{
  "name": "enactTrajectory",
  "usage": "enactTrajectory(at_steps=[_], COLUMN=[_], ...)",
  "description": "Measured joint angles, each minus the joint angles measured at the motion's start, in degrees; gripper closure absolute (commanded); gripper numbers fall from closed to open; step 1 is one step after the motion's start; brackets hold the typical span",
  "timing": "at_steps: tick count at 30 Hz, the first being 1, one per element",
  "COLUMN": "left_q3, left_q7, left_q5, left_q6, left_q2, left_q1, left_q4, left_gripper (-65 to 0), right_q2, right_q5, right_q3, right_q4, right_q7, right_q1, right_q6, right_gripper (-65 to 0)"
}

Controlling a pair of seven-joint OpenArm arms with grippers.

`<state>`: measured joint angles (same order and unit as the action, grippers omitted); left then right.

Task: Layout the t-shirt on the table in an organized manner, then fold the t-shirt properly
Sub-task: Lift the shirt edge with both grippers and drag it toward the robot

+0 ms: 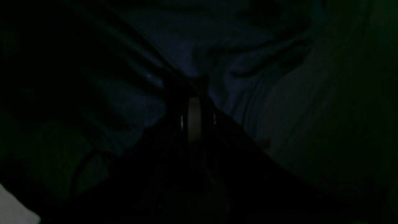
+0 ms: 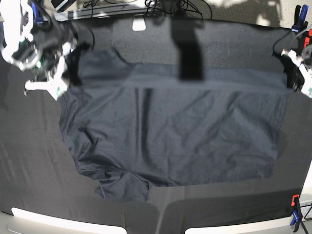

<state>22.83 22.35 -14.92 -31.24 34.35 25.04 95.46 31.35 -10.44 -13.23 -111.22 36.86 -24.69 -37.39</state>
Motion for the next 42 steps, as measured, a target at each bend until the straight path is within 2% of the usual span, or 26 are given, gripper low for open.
enactTrajectory(at_steps=[3, 10, 12, 15, 22, 28, 32, 33, 34, 35, 36, 38, 39, 40, 42], left_q3=[-0.33, -0.35, -0.33, -0.35, -0.55, -0.55, -0.66, -0.83, -1.38, -1.97, -2.67, -4.07, -4.68, -5.11, -5.55], left_q7=[0.09, -0.11, -1.92, -4.70, -4.83, -5.79, -7.39, -7.39, -7.39, -7.37, -7.37, -7.34, -7.37, -7.34, -7.21], left_q5=[0.13, 0.13, 0.02, 0.04, 0.00, 0.13, 0.15, 0.15, 0.17, 0.17, 0.20, 0.59, 1.29, 2.21, 5.44], left_q6=[0.35, 0.31, 0.35, 0.22, -0.44, -3.91, -4.81, -4.81, -4.74, -4.50, -3.69, -3.34, -3.34, -3.43, -3.58], left_q2=[-0.76, -1.64, -1.60, -1.55, -1.79, -1.81, -1.81, -1.81, -1.79, -1.79, -1.79, -1.62, -1.57, -1.64, -1.68], left_q1=[-1.18, -2.60, -3.26, -3.50, -8.00, -11.32, -12.24, -12.24, -12.22, -12.22, -12.24, -12.31, -12.35, -12.52, -13.18], left_q4=[0.00, -0.17, -0.46, -2.49, -10.51, -15.41, -17.29, -17.33, -17.33, -17.35, -17.38, -17.38, -17.38, -17.38, -17.42], left_gripper=[0.0, 0.0, 0.0, 0.0, 0.0, 0.0, 0.0, -1.0, -5.4, -10.5, -15.6, -22.6, -23.3, -23.3, -23.3], right_q2=[-1.09, -1.51, -1.51, -1.51, -1.53, -1.53, -1.55, -1.53, -1.53, -1.53, -1.51, -1.49, -1.49, -1.49, -1.49], right_q5=[0.07, 0.33, 0.31, 0.31, 0.07, 0.09, 0.11, 0.17, 0.66, 1.01, 1.62, 1.70, 1.70, 1.55, 1.57], right_q3=[0.00, 0.02, 0.04, 0.42, 2.43, 2.93, 2.95, 2.95, 2.93, 2.93, 2.93, 2.84, 2.78, 2.75, 2.75], right_q4=[2.08, 5.55, 6.47, 7.65, 8.87, 10.62, 11.50, 11.50, 11.52, 11.52, 11.54, 11.76, 11.80, 11.80, 11.80], right_q7=[-0.02, -0.94, -1.25, -1.27, -1.27, -1.27, -1.27, -1.27, -1.29, -1.55, -1.77, -2.08, -2.08, -2.10, -2.10], right_q1=[2.75, 7.98, 9.40, 10.05, 9.94, 9.94, 9.92, 9.94, 9.94, 9.97, 9.99, 10.29, 10.60, 10.91, 11.69], right_q6=[-1.44, -1.84, -1.86, -1.86, -1.88, -1.88, -1.88, -1.88, -1.88, -1.88, -1.84, -1.64, -1.62, -1.62, -1.53], right_gripper=[0.0, 0.0, 0.0, 0.0, 0.0, 0.0, 0.0, 0.0, 0.0, -1.8, -6.6, -19.4, -24.1, -26.1, -26.1])
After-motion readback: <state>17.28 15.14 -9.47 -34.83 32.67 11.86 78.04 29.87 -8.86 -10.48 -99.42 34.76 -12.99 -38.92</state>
